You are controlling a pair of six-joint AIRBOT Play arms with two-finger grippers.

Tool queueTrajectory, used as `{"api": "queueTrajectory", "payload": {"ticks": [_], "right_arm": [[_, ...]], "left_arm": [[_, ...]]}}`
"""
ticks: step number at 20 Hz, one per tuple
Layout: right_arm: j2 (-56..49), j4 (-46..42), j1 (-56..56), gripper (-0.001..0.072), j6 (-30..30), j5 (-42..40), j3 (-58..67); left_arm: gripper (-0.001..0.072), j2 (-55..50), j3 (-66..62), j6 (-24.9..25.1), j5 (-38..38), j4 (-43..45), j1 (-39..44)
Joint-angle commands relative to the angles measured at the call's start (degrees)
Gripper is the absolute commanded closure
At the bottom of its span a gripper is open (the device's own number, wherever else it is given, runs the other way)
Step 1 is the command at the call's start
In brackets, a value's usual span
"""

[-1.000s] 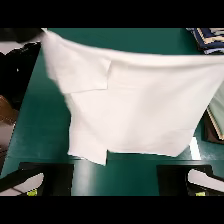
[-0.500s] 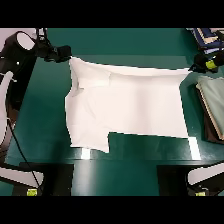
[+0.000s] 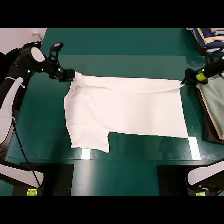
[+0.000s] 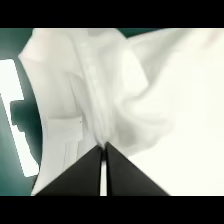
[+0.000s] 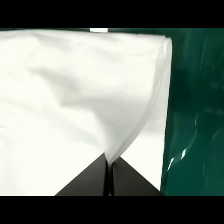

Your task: Fold the shirts.

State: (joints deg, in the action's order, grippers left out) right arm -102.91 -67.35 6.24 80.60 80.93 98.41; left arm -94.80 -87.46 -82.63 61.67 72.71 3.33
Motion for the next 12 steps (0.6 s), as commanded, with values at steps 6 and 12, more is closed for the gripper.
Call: {"api": "queueTrajectory", "payload": {"ticks": [6, 12], "right_arm": [[1.16, 0.26, 0.11, 0.0276, -0.28, 1.90, -5.88], [10.62, -0.07, 4.15, 0.0288, -0.37, 8.33, -5.68]], "left_arm": [[0.0145, 0.00, 4.07, -1.70, 4.76, 4.22, -0.15], [0.0224, 7.98, 7.21, -2.89, 15.37, 4.81, -6.62]]}}
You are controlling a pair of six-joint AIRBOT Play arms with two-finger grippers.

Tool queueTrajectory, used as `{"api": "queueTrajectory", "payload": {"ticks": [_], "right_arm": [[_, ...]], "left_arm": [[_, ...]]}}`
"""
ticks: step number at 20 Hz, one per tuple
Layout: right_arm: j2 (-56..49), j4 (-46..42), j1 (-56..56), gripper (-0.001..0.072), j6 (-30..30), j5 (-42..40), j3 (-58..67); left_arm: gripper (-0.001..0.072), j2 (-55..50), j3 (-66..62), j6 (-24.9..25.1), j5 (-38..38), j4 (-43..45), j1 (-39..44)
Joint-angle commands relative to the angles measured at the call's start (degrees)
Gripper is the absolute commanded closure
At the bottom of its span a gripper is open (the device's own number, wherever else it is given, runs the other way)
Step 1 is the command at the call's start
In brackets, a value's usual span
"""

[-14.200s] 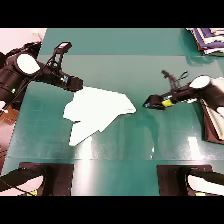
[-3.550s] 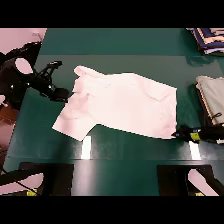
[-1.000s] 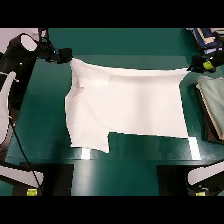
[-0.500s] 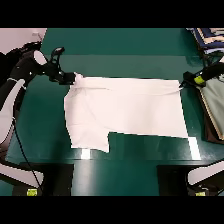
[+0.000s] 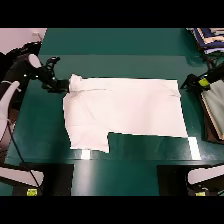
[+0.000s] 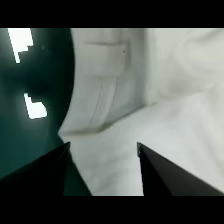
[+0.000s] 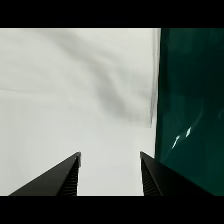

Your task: Fold the shirts.

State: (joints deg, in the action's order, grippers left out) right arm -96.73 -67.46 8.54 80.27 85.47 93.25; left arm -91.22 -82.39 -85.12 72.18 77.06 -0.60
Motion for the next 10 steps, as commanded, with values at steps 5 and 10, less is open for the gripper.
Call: {"api": "queueTrajectory", "payload": {"ticks": [5, 10], "right_arm": [[17.16, 0.44, 2.73, 0.0288, -0.04, 5.75, -12.92], [27.43, 0.46, 2.47, 0.0289, -0.04, 3.85, -25.42]], "left_arm": [[0.0224, 22.01, 26.05, -0.42, 1.75, -3.67, -3.54], [0.0224, 32.26, 48.15, 1.92, -3.76, -14.10, -3.54]]}}
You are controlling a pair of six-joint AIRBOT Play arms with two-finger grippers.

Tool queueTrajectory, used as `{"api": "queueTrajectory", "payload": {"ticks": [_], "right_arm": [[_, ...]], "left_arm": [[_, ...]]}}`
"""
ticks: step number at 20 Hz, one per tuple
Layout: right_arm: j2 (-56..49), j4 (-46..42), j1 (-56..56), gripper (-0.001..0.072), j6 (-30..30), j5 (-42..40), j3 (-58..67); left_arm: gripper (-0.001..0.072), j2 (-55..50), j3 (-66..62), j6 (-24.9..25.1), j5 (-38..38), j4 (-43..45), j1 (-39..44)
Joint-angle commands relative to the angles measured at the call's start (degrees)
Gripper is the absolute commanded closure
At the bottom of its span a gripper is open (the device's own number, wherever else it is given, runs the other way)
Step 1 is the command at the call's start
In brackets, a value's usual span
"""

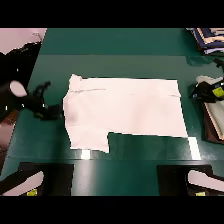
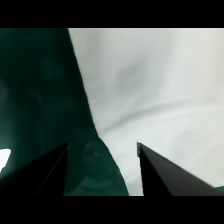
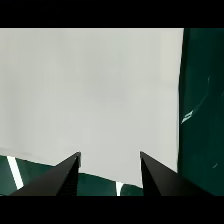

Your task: Fold the shirts.

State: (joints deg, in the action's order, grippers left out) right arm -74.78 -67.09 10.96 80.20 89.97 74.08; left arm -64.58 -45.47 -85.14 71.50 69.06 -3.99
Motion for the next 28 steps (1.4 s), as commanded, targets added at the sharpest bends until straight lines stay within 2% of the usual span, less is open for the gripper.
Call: {"api": "queueTrajectory", "payload": {"ticks": [1, 6, 9, 10, 11, 12, 16, 21, 23, 28], "right_arm": [[7.10, 0.09, 0.04, 0.0289, 0.02, -0.85, -8.07], [12.57, 0.09, 0.04, 0.0288, 0.07, -0.90, -12.63], [14.84, 0.00, 0.11, 0.0288, 0.07, -0.87, -13.86], [15.32, -0.11, 0.46, 0.0289, 0.07, -0.39, -13.84], [15.74, -0.50, 1.27, 0.0289, 0.07, 0.61, -13.84], [16.02, -0.70, 2.60, 0.0288, 0.04, 1.53, -13.86], [16.17, -0.90, 12.41, 0.0288, 0.07, 1.95, -15.50], [13.46, 0.11, 23.91, 0.0284, -0.48, -3.19, -31.63], [10.97, 2.05, 25.31, 0.0285, -2.75, -5.29, -36.20], [8.04, 7.80, 25.05, 0.0287, -3.48, -12.70, -41.29]], "left_arm": [[0.0225, 6.10, 13.79, 3.30, -4.15, -8.33, -0.15], [0.0225, 6.36, 20.15, 9.84, -9.01, -17.90, -0.15], [0.0226, 6.36, 22.38, 10.64, -12.00, -20.00, -0.15], [0.0285, 6.36, 22.36, 10.60, -12.15, -20.20, -0.15], [0.0541, 6.36, 22.12, 10.62, -11.80, -20.26, -0.15], [0.0676, 6.38, 21.68, 10.62, -11.26, -20.26, -0.15], [0.0685, 6.73, 17.38, 12.09, -7.58, -20.24, -0.15], [0.0685, 6.73, 13.20, 12.79, -6.58, -20.26, -0.15], [0.0685, 6.73, 13.22, 12.83, -6.56, -20.22, -0.15], [0.0685, 6.73, 13.22, 13.16, -6.62, -20.24, -0.15]]}}
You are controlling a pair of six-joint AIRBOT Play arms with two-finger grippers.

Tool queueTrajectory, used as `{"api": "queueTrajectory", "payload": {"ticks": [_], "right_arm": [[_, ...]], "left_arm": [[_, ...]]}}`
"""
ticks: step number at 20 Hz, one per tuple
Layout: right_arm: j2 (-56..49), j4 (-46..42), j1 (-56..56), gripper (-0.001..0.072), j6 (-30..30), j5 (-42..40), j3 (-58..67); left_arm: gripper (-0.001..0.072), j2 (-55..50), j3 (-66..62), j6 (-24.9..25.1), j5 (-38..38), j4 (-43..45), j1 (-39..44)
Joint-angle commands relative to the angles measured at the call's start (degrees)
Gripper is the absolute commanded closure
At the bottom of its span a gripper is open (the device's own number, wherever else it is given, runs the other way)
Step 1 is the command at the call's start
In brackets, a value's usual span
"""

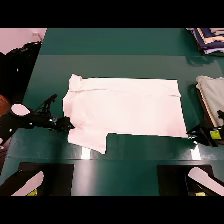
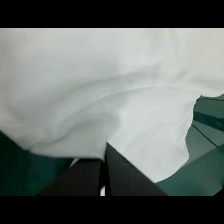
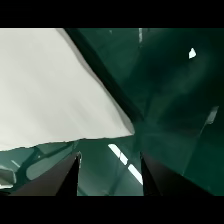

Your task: Fold the shirts.

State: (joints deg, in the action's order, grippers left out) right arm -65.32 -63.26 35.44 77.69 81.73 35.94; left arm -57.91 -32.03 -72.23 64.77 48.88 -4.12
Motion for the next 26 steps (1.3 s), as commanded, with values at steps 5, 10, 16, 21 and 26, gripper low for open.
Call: {"api": "queueTrajectory", "payload": {"ticks": [5, 10, 16, 21, 26], "right_arm": [[-1.38, 3.52, -5.49, 0.0352, -0.96, -8.61, -3.13], [-0.33, 3.15, -9.29, 0.0695, -1.11, -9.33, -3.08], [13.25, -6.49, -8.20, 0.0696, -1.29, 3.06, 0.90], [25.22, -12.94, -8.20, 0.0696, -0.20, 13.92, 1.92], [28.63, -11.34, -10.64, 0.0697, 3.93, 13.31, 4.50]], "left_arm": [[0.0684, 0.07, -0.22, 0.22, -1.29, -0.07, -0.02], [0.0686, 0.24, -0.24, 0.09, 1.18, 0.37, -0.02], [0.0687, 15.80, 0.09, -9.01, 11.98, 14.29, -0.02], [0.0687, 26.75, 1.84, -14.27, 27.93, 13.11, -0.02], [0.0686, 25.53, -4.33, -14.58, 24.13, 10.45, -0.02]]}}
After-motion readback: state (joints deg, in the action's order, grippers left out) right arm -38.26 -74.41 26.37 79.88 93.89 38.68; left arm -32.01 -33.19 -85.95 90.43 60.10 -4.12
